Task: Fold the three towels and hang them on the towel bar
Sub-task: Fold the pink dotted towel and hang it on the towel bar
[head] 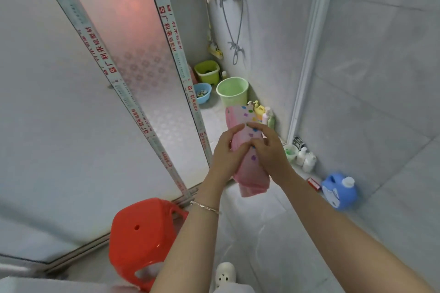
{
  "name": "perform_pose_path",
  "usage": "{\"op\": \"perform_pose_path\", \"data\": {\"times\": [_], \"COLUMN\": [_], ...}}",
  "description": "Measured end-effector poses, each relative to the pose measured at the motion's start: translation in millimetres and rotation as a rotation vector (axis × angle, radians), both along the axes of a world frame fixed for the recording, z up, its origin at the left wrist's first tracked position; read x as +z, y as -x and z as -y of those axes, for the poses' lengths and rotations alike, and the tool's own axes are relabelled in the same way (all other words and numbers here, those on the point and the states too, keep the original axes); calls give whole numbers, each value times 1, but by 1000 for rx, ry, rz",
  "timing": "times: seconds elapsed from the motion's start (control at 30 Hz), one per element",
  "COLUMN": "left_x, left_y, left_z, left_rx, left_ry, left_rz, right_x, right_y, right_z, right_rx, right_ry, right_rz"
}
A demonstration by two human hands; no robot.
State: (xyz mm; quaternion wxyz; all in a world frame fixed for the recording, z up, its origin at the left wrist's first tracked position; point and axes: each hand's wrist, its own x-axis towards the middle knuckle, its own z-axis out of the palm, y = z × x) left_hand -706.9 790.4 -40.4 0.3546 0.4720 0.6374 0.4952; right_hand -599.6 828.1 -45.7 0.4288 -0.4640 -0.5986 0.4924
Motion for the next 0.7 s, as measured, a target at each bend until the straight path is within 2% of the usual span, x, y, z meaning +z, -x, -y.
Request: {"op": "perform_pose_path", "data": {"times": [0.2, 0.4, 0.7], "left_x": [9, 16, 21], "left_y": [-31, -51, -64], "left_z": [-33, -83, -211], "left_rx": [-197, -342, -564], "left_ry": [37, 87, 5], "left_rz": [24, 55, -35], "right_x": [10, 9, 36], "right_y": [-40, -63, -82], "right_z": [-24, -55, -141], "right_rx": [-112, -299, -517], "right_ry": [78, 23, -68], "right_rz": [-4, 28, -4]}}
